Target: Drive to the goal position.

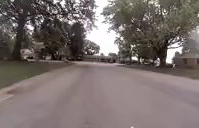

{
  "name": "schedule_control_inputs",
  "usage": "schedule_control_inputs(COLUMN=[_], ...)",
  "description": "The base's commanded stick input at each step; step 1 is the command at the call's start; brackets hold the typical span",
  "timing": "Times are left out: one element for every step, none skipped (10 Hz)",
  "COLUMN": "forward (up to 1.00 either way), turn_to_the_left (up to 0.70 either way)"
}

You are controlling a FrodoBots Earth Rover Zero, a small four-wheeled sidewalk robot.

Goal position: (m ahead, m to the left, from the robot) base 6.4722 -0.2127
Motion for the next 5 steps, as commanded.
schedule_control_inputs(forward=[0.7,0.7,0.7,0.7,0.7], turn_to_the_left=[0.0,0.0,0.0,0.0,0.0])
